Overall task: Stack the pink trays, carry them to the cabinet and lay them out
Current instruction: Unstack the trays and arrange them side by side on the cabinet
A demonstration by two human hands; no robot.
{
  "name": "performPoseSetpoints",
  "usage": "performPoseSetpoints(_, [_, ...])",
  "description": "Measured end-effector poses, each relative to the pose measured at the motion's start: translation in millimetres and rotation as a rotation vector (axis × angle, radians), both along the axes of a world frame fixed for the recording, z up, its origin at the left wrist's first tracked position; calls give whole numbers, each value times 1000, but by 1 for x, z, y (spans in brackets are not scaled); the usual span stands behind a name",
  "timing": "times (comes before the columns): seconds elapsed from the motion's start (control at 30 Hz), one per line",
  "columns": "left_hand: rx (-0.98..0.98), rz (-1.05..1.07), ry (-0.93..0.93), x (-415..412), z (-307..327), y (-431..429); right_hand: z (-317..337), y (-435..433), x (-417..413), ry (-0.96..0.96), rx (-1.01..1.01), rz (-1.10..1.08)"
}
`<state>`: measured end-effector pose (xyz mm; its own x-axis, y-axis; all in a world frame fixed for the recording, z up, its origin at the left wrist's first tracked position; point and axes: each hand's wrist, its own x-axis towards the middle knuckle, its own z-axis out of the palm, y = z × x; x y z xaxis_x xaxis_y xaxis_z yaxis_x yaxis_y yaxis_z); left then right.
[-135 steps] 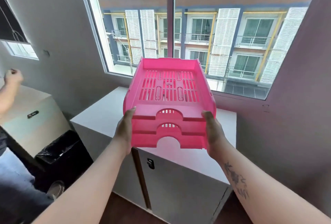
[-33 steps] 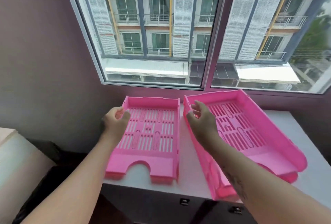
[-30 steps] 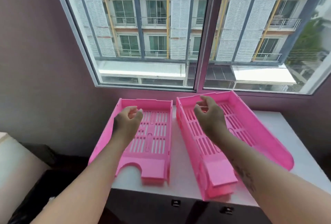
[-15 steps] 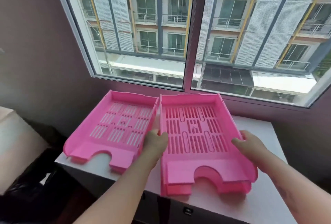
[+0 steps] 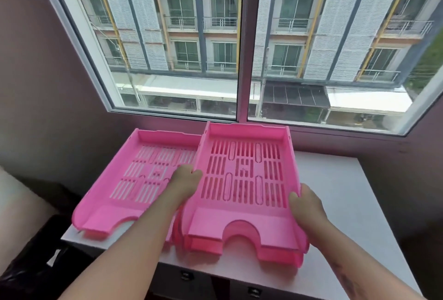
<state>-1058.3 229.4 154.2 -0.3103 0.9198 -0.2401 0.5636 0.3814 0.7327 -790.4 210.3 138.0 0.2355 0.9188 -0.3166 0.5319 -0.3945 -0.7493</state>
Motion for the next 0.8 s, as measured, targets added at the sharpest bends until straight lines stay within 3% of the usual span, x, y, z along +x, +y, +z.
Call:
performPoseSetpoints(0.43, [123,-102,66,-9,1,28,27,-2,-4,-65,113,-93])
performPoseSetpoints(0.8, [201,-314,8,122,23,42,54,-24,119,-173,153,-229])
